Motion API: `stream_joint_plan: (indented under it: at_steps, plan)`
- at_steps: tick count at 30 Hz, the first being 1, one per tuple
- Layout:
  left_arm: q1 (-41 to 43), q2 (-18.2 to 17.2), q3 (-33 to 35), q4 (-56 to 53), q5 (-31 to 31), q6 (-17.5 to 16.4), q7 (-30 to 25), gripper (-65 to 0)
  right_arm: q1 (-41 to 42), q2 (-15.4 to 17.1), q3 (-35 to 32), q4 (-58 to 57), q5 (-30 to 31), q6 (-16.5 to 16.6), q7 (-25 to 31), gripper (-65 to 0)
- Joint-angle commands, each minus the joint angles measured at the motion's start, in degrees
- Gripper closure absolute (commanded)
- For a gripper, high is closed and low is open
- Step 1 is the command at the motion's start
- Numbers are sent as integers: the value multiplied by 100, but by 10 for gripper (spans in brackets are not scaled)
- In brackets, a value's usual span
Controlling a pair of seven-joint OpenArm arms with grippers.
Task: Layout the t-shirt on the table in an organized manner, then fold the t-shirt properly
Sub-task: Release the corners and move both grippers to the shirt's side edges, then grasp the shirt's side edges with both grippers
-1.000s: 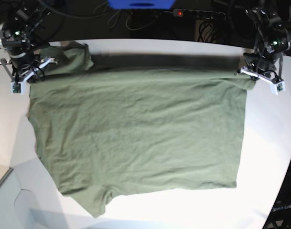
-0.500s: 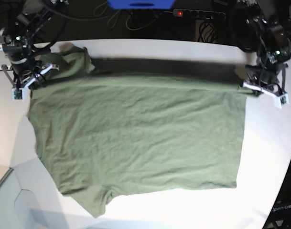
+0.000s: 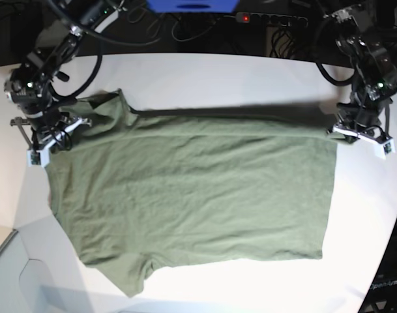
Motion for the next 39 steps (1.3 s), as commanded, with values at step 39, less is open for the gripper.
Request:
stream_joint_plan:
  at_steps: [39]
  plan:
    - [-822,-84,-17,-1346,-13,0,-619,-2,1455,658,-335,-1955,94,-7,408,0]
